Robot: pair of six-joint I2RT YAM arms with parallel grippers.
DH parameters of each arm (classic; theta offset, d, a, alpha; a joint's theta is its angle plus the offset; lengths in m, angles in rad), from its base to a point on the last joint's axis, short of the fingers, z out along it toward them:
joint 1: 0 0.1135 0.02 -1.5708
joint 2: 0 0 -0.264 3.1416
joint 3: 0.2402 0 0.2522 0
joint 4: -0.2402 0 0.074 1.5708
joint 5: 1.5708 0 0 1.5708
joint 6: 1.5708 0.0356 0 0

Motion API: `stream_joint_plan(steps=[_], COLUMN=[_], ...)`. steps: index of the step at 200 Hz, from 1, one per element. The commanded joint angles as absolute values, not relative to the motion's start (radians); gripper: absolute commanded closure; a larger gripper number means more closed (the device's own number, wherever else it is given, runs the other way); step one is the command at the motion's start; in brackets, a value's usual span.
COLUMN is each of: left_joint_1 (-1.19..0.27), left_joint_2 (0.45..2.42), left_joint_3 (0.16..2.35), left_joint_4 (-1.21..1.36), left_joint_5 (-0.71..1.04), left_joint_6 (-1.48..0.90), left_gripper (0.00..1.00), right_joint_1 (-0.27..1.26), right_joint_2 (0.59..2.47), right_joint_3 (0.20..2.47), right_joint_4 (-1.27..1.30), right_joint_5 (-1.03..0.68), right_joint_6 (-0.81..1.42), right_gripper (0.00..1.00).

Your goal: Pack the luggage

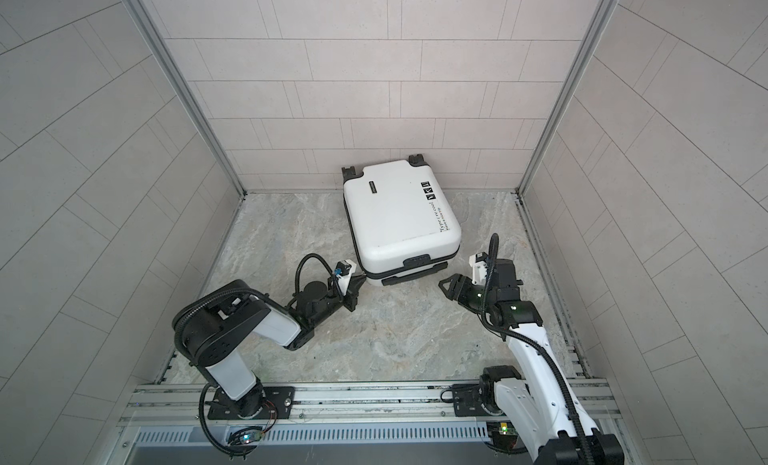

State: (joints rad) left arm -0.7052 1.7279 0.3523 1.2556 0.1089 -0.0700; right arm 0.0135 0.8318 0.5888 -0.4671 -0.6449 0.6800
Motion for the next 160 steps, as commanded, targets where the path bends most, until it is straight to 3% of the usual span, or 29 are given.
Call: stream_joint_plan(steps=[1, 52, 81, 132, 160], left_joint_1=[-0.699, -0.696, -0.697, -0.698, -0.696], left_joint_2=[1.721, 1.648, 1.583, 1.485, 1.469], left_joint_3=[0.371, 0.364, 0.356, 0.425, 0.411], left_joint_4=[1.289, 1.177, 1.078, 0.779, 0.781], left_joint_5=[0.116, 0.169, 0.209, 0.309, 0.297], left_joint_6=[-0.052, -0.040, -0.027, -0.020, -0.017], left_gripper=[1.00, 1.00, 1.00, 1.00, 1.00], right_joint_1=[0.025, 0.044, 0.044, 0.045, 0.045], right_joint_2=[0.821, 0.857, 0.866, 0.916, 0.914], right_joint_3=[0.586, 0.542, 0.566, 0.598, 0.613], right_joint_4=[-0.415, -0.292, -0.261, -0.256, -0.274], right_joint_5=[-0.622, -0.560, -0.530, -0.548, -0.541], right_joint_6=[0.725, 0.837, 0.834, 0.804, 0.769], right_gripper=[0.33, 0.32, 0.27, 0.26, 0.23])
